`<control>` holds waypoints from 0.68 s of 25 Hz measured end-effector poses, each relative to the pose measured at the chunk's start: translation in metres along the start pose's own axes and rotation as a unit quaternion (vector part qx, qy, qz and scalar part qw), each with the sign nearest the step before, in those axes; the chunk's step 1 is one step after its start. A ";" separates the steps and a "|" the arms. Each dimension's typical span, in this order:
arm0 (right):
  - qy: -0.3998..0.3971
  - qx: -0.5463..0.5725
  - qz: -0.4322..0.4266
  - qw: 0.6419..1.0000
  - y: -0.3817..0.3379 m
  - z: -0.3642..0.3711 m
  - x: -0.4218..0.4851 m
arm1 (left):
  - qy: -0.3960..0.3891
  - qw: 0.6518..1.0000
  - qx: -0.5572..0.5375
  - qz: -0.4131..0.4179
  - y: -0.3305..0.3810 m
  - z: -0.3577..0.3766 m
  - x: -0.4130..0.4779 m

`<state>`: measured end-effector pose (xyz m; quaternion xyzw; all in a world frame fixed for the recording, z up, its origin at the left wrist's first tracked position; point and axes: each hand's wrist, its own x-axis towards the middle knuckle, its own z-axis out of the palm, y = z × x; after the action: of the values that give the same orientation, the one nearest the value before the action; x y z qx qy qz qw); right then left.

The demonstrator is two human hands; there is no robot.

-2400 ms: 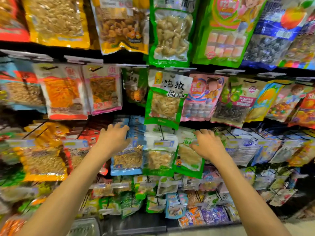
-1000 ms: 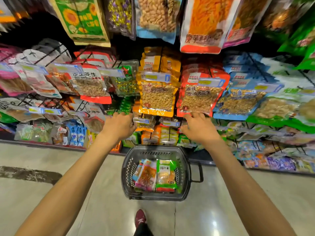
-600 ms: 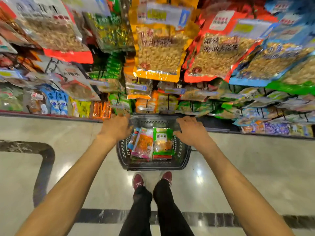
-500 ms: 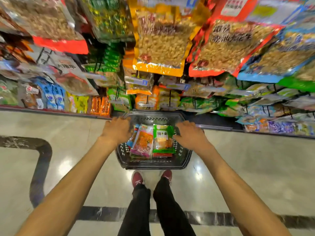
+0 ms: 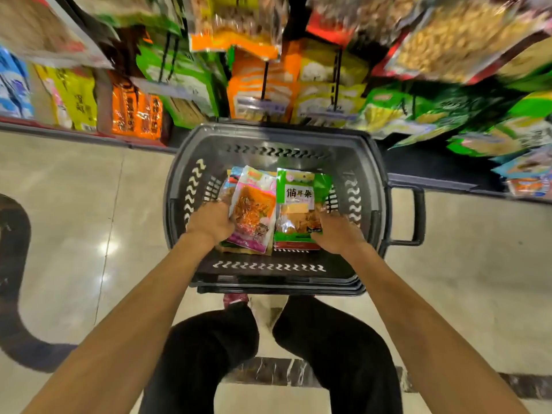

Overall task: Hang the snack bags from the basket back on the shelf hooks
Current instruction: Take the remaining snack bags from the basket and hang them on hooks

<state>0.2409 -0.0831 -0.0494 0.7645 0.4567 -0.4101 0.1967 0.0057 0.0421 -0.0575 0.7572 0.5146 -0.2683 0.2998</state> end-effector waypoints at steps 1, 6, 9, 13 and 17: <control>0.000 -0.001 0.003 1.000 0.003 0.013 0.023 | -0.008 1.000 -0.005 -0.006 -0.006 0.017 0.021; 0.005 0.014 0.041 0.999 0.014 0.062 0.105 | -0.042 0.996 -0.070 -0.042 -0.034 0.089 0.100; 0.034 0.081 0.073 0.993 0.022 0.085 0.134 | -0.011 0.989 -0.126 -0.072 -0.038 0.116 0.118; 0.107 0.307 0.156 0.933 0.027 0.103 0.154 | 0.070 0.962 -0.255 -0.071 -0.038 0.126 0.134; 0.127 0.346 0.219 0.903 0.022 0.106 0.165 | 0.015 0.911 -0.395 -0.119 -0.038 0.126 0.146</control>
<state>0.2530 -0.0770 -0.2461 0.9107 0.1284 -0.3887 -0.0550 0.0051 0.0514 -0.2541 0.5144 0.6691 -0.0655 0.5324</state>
